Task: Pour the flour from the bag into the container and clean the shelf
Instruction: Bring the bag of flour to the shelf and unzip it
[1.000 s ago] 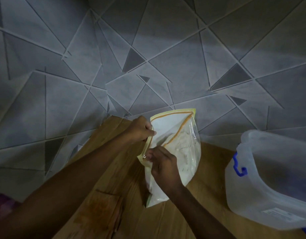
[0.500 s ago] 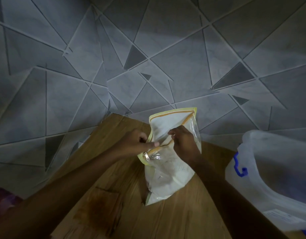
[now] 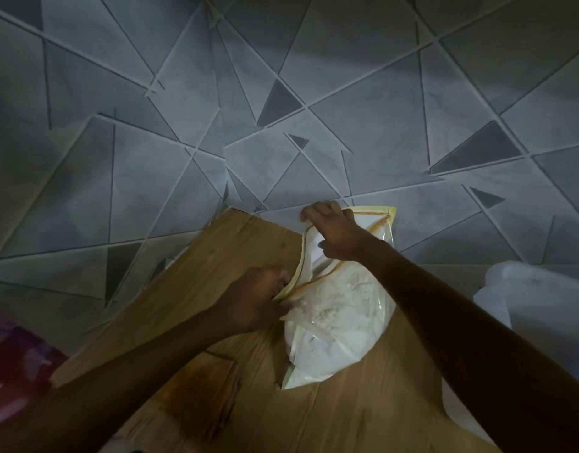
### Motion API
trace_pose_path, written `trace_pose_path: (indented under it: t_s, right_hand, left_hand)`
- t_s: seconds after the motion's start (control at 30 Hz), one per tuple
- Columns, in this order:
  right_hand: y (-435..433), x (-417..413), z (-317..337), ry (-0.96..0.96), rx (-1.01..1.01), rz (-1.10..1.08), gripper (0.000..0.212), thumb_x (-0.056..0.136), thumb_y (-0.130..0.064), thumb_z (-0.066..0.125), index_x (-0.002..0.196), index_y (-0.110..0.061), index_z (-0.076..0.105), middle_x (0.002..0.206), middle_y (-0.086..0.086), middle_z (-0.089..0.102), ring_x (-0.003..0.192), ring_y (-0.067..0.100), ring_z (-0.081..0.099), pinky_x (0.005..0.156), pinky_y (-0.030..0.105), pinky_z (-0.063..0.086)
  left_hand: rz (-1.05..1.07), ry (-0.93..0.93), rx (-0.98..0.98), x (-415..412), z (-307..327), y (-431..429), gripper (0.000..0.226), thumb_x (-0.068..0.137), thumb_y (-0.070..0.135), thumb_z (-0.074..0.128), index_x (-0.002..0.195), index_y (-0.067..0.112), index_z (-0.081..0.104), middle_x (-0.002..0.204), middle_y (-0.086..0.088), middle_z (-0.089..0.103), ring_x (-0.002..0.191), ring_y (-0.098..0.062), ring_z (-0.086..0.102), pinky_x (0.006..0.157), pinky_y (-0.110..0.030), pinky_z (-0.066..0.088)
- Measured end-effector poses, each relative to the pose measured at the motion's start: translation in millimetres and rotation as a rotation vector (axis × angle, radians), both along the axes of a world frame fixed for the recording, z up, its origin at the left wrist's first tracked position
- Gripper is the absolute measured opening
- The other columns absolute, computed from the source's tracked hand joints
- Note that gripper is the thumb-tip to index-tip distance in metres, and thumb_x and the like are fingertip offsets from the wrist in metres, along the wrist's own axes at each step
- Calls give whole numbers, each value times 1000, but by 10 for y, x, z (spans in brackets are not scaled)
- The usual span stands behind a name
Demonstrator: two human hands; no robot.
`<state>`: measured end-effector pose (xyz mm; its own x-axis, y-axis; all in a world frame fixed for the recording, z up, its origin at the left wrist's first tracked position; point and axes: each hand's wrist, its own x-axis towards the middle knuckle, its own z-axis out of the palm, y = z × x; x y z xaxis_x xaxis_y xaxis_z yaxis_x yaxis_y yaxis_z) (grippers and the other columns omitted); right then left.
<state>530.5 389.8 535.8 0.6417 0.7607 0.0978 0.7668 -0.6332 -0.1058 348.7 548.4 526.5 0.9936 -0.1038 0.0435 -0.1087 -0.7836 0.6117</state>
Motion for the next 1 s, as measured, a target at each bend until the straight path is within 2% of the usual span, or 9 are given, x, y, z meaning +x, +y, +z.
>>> trace_pose_path:
  t_s: [0.1, 0.23, 0.3, 0.4, 0.47, 0.57, 0.67, 0.8, 1.0]
  right_hand:
    - [-42, 26, -63, -9, 54, -8, 38, 76, -7, 73, 100, -22, 47, 124, 1, 45, 120, 27, 40, 86, 38, 33]
    - [-168, 36, -161, 58, -64, 31, 24, 69, -2, 75, 82, -21, 69, 146, -4, 37, 137, 22, 26, 94, 36, 28]
    - [-214, 13, -145, 106, -129, 22, 27, 70, -4, 77, 89, -24, 75, 155, -4, 29, 142, 23, 18, 104, 41, 27]
    - [-244, -41, -76, 146, -255, 12, 43, 73, -6, 77, 108, -30, 73, 159, -3, 20, 145, 26, 12, 112, 47, 23]
    - [-256, -69, -48, 174, -305, 16, 53, 74, -6, 75, 117, -37, 68, 160, -3, 16, 145, 29, 10, 113, 50, 23]
    - [-261, -93, -18, 201, -337, 35, 61, 75, -5, 74, 120, -45, 64, 160, -3, 11, 144, 32, 10, 113, 54, 25]
    - [-242, -100, 22, 208, -392, 49, 62, 72, -7, 79, 119, -45, 65, 161, -3, 7, 145, 34, 7, 114, 55, 26]
    - [-246, -76, 75, 264, -438, 60, 61, 57, -18, 93, 110, -40, 72, 162, -6, 5, 145, 30, 4, 114, 54, 21]
    - [-264, -42, 91, 183, -462, 60, 36, 53, -24, 96, 72, -30, 66, 151, -2, 27, 137, 30, 21, 107, 52, 31]
  left_hand:
    - [-35, 29, -72, -37, 24, 5, 45, 87, 27, 73, 121, 29, 43, 74, 17, 51, 60, 3, 53, 53, -12, 35]
    - [-129, 50, -27, -27, 26, 31, 52, 91, 25, 67, 136, 33, 43, 102, 27, 55, 80, 11, 58, 64, -4, 42]
    - [-104, 80, 56, 21, 16, 34, 43, 87, 29, 68, 128, 32, 56, 119, 19, 61, 102, 0, 61, 81, -18, 52]
    - [44, 132, 89, 74, 9, -20, 35, 83, 44, 73, 112, 25, 68, 113, 7, 69, 100, -12, 64, 85, -33, 56]
    - [103, 120, 64, 105, 4, -83, 39, 82, 50, 74, 107, 21, 71, 108, 6, 68, 95, -11, 63, 80, -27, 54]
    - [99, 22, 25, 125, 17, -180, 24, 82, 32, 80, 94, 11, 78, 89, 2, 68, 76, -5, 56, 63, -3, 34]
    - [36, -55, -44, 106, 32, -209, 9, 78, 24, 83, 79, 16, 78, 77, 15, 60, 75, 2, 50, 67, -5, 30]
    - [-24, -58, 97, 2, 33, -215, 19, 81, 28, 76, 69, 31, 63, 91, 11, 52, 82, -5, 53, 65, -23, 47]
    - [-10, -52, 138, -74, -8, -254, 27, 83, 17, 70, 65, 23, 51, 86, 1, 55, 75, -11, 53, 61, -27, 43]
